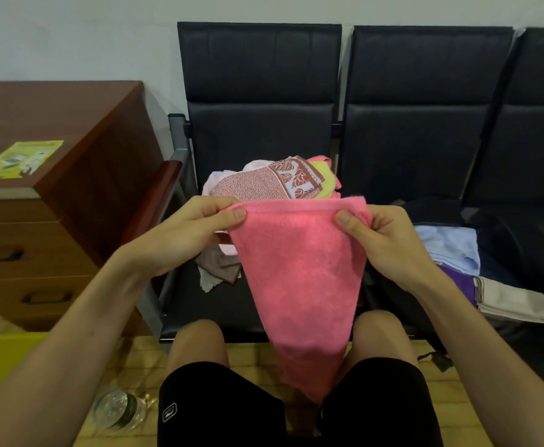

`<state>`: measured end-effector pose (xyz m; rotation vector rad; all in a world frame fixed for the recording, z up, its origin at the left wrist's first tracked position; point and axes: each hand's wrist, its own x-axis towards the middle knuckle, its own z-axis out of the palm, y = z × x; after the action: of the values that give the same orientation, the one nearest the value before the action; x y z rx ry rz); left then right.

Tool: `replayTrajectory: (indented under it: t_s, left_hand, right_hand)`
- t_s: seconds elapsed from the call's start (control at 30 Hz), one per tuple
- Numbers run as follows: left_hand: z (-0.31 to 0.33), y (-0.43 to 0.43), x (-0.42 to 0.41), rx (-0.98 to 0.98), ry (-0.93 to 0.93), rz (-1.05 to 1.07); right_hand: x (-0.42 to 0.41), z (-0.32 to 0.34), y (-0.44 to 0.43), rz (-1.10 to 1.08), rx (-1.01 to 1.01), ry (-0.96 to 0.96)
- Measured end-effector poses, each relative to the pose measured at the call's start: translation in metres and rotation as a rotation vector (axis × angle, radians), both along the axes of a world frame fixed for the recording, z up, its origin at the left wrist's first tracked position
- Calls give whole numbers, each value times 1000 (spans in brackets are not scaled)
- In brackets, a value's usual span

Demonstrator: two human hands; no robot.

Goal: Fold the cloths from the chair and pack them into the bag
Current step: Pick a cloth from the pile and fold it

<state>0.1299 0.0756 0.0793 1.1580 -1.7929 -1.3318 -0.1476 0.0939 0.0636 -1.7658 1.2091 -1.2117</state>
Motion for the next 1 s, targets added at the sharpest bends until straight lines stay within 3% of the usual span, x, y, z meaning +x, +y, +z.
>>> replayTrajectory:
  t_s: [0.17,0.4,0.63,0.7,0.8,1.0]
  left_hand:
    - [-15,10,-25,113,294,192]
    - [-31,21,-78,45,368,462]
    - [-33,23,-101,285,479,440]
    - [-32,20,-104,341,495,466]
    - [-33,15,-102,390,534,506]
    - [-31,12,-84,386,569,548]
  right_hand:
    - [1,-6,3,-73,-36,-106]
    - [13,-31,10,-148,34,-216]
    - [17,-62,25,-178,457,-684]
    - [20,-78,39,-65,566,-728]
    - [24,-105,51,151,720,-456]
    - [24,-145,48,88,644,-158]
